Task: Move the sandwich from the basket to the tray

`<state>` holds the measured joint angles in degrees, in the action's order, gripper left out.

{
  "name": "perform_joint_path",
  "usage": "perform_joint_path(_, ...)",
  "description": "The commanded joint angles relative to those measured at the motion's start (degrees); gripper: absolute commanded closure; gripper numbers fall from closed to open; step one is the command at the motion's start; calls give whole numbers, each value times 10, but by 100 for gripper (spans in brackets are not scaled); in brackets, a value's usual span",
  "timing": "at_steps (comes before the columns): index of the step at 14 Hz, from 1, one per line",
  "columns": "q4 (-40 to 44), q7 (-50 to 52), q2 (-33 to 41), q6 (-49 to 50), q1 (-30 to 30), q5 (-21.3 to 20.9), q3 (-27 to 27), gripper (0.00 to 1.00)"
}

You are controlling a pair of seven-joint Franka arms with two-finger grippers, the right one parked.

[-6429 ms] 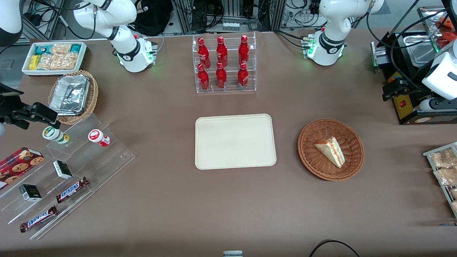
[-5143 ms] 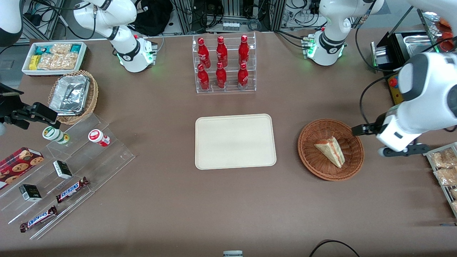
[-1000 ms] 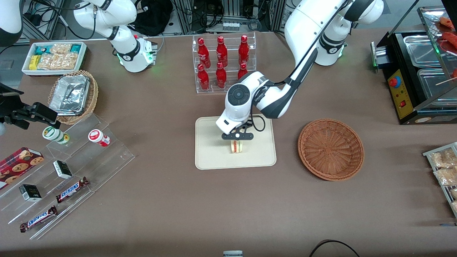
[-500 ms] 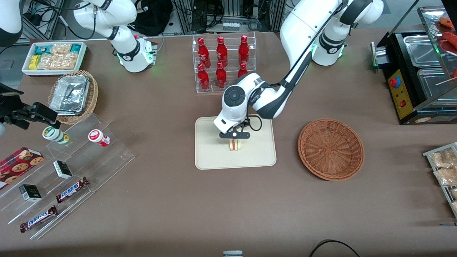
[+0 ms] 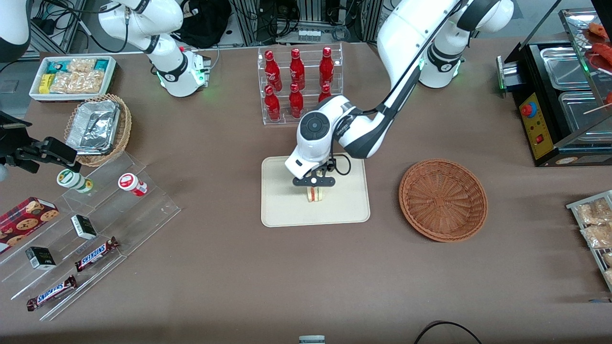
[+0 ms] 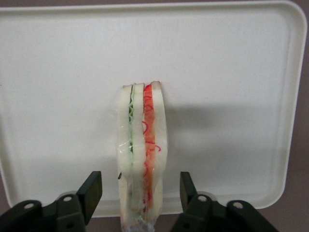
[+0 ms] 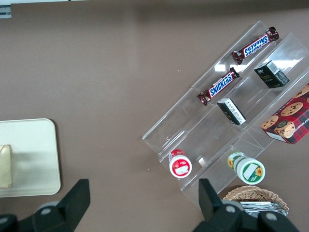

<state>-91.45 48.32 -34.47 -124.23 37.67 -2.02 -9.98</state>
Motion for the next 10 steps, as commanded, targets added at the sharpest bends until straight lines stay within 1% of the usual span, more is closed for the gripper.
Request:
perform_joint_path(1,-11,12,83,84,-28,-3,4,0)
perform_joint_path(5,-11,7,178,197,-92,-3,4,0)
perform_joint_path(7,-11,-5,219,242,-137,-5,4,0)
perform_joint_path(8,-11,-35,238,266,-160,-5,4,0)
perform_joint_path(10,-9,-118,275,318,-225,-3,4,0)
